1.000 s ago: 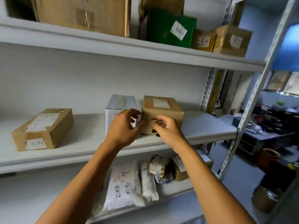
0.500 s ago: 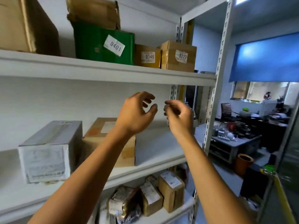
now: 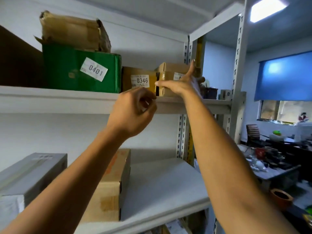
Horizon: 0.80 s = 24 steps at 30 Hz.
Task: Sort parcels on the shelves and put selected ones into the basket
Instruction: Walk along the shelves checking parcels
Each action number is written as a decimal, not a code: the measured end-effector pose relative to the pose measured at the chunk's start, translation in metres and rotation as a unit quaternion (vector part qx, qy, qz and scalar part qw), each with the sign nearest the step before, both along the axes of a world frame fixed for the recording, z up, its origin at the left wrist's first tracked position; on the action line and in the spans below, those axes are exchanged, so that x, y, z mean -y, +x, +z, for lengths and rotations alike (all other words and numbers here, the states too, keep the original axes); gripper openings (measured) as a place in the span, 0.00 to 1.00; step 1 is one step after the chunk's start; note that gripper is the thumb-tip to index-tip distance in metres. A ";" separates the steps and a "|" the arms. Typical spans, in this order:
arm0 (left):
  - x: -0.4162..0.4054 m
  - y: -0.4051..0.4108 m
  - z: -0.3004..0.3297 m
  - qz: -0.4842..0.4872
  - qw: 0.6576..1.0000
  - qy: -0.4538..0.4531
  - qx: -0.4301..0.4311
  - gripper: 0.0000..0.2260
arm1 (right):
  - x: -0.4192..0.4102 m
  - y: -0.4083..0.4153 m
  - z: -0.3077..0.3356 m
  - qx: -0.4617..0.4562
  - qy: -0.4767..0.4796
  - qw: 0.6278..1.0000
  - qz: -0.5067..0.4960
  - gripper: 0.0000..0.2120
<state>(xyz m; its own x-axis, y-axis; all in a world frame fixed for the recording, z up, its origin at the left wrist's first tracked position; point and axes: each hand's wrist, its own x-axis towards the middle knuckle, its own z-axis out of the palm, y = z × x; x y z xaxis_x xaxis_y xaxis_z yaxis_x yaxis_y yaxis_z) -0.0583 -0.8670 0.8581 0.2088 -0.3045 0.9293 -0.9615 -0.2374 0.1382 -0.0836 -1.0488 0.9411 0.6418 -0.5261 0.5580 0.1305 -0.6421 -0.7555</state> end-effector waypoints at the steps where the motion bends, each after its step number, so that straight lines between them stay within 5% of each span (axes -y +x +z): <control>1: -0.001 0.002 0.001 -0.003 1.000 -0.003 -0.003 0.10 | 0.003 0.005 0.000 0.022 0.011 1.000 0.019 0.62; 7: 0.002 0.010 -0.004 -0.013 1.000 -0.008 0.023 0.10 | -0.002 -0.016 -0.031 0.208 -0.025 0.976 -0.049 0.56; 11: 0.013 -0.016 0.001 -0.062 0.996 -0.033 -0.063 0.25 | -0.009 -0.054 -0.076 0.354 -0.074 0.927 -0.103 0.54; 12: 0.017 -0.025 0.003 -0.145 0.974 -0.034 -0.170 0.30 | -0.013 -0.063 -0.092 0.383 -0.091 0.913 -0.108 0.55; 14: 0.025 -0.039 0.006 -0.318 0.870 -0.008 -0.377 0.38 | -0.018 -0.076 -0.126 0.425 -0.126 0.889 -0.114 0.55; 17: 0.045 -0.048 -0.018 -0.446 0.803 -0.042 -0.392 0.44 | -0.027 -0.093 -0.176 0.466 -0.170 0.866 -0.066 0.46; 19: 0.054 -0.053 -0.048 -0.491 0.780 -0.092 -0.377 0.43 | -0.029 -0.112 -0.197 0.502 -0.114 0.857 0.008 0.42; 21: 0.056 -0.058 -0.078 -0.507 0.778 -0.107 -0.356 0.43 | -0.027 -0.129 -0.214 0.508 0.058 0.856 0.079 0.38; 24: 0.054 -0.065 -0.106 -0.506 0.799 -0.102 -0.308 0.45 | -0.012 -0.149 -0.225 0.413 0.152 0.894 0.081 0.30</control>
